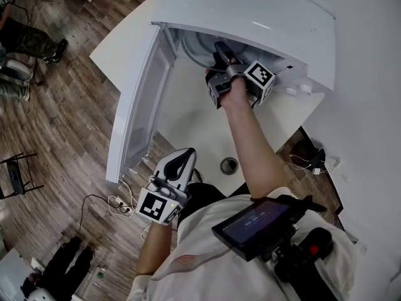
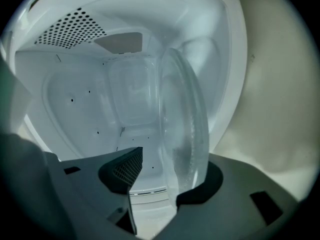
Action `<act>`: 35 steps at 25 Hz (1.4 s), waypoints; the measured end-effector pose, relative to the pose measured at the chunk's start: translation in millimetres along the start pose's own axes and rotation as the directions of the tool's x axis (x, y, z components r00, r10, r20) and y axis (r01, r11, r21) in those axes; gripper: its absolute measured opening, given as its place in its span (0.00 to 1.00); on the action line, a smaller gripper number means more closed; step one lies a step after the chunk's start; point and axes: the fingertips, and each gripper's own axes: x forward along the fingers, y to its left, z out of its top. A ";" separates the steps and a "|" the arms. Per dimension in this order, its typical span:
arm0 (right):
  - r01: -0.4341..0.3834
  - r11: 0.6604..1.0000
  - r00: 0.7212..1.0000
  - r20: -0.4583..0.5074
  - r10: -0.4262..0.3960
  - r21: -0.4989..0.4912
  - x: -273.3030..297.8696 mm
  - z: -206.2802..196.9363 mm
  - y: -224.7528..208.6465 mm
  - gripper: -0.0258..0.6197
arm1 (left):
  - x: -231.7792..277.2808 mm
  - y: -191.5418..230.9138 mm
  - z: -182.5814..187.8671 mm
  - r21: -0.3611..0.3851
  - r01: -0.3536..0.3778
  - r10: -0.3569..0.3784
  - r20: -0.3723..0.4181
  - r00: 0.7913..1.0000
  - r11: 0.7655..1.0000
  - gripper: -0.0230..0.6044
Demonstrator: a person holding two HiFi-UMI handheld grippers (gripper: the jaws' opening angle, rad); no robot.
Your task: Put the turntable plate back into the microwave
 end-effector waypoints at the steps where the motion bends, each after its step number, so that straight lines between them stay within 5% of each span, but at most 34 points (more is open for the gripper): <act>1: 0.000 1.000 1.000 -0.006 0.000 -0.001 -1.2 -1.2 -0.3 0.35 | -0.4 0.3 -0.1 0.000 0.000 0.000 0.000 1.000 1.000 0.05; 35: 0.051 0.998 0.981 -0.189 -0.042 0.040 -1.5 -29.4 -35.8 0.35 | 2.5 -10.1 -13.5 -0.029 0.015 -0.016 -0.016 1.000 0.999 0.05</act>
